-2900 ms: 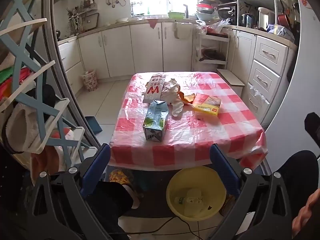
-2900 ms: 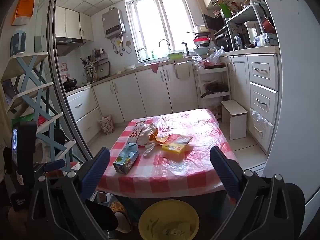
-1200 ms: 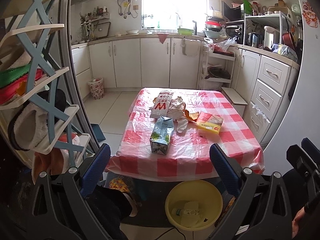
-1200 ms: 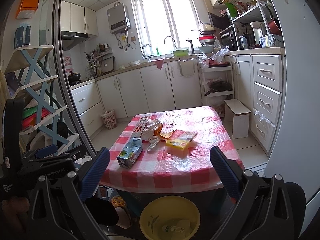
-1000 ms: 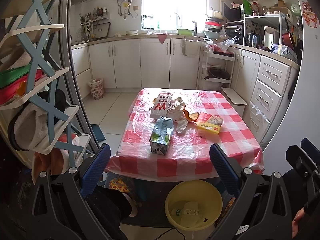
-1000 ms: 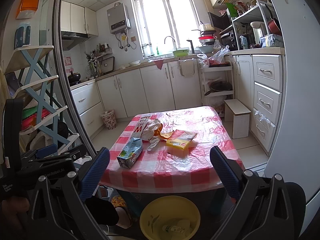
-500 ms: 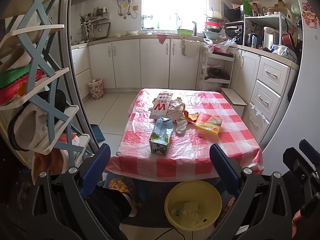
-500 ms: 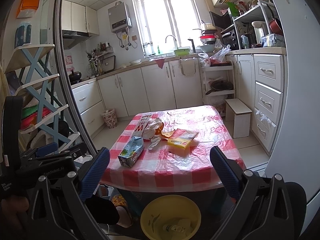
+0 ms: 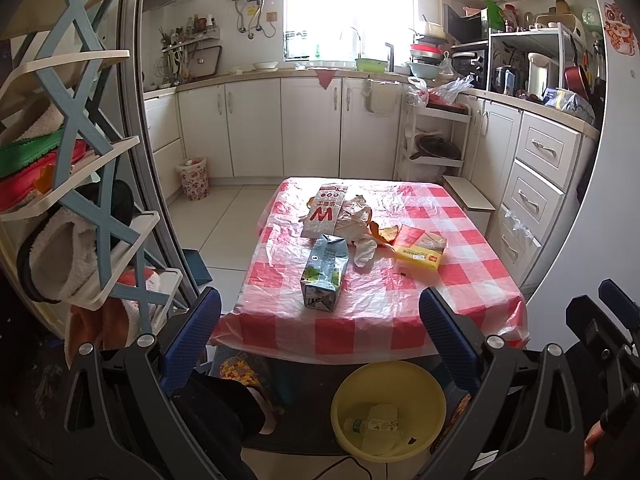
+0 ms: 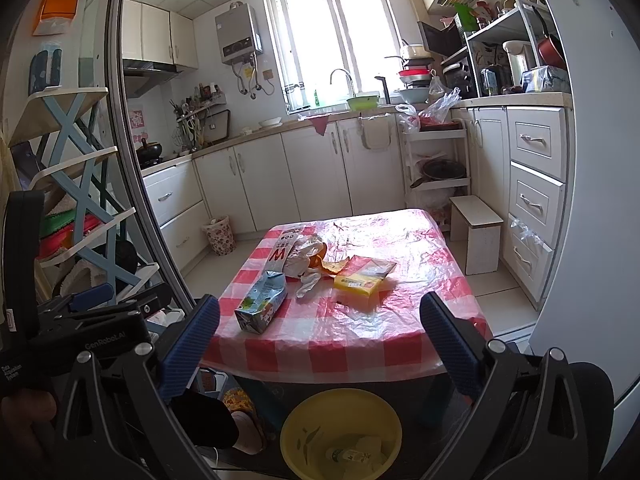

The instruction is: Collect trash

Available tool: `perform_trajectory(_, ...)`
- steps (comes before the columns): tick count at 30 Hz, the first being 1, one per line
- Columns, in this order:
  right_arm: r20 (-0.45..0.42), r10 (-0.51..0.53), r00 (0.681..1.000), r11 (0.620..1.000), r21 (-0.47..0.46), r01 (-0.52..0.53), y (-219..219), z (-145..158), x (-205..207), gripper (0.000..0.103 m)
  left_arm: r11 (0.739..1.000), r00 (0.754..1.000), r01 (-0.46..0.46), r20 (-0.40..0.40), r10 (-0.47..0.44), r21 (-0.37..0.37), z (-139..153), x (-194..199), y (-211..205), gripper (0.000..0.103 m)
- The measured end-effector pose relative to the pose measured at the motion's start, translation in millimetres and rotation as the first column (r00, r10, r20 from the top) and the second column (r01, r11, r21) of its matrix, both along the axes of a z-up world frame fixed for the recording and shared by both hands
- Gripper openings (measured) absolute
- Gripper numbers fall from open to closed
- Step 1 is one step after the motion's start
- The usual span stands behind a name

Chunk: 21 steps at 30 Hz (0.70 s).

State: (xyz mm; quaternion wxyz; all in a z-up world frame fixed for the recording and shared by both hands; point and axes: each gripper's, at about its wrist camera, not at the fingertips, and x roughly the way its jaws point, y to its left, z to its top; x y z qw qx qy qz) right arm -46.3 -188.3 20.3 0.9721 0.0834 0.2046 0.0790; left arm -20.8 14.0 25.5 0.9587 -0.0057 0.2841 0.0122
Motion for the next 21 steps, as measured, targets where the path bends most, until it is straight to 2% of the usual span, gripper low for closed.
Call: perform_trajectory(21, -0.007, 0.0, 1.0, 1.0, 0.001, 0.0, -0.3, -2.0, -2.7, 0.096, 1.0, 1.0, 0.0, 0.0, 0.0, 0.0, 1.0, -0.3, -0.1, 0.095)
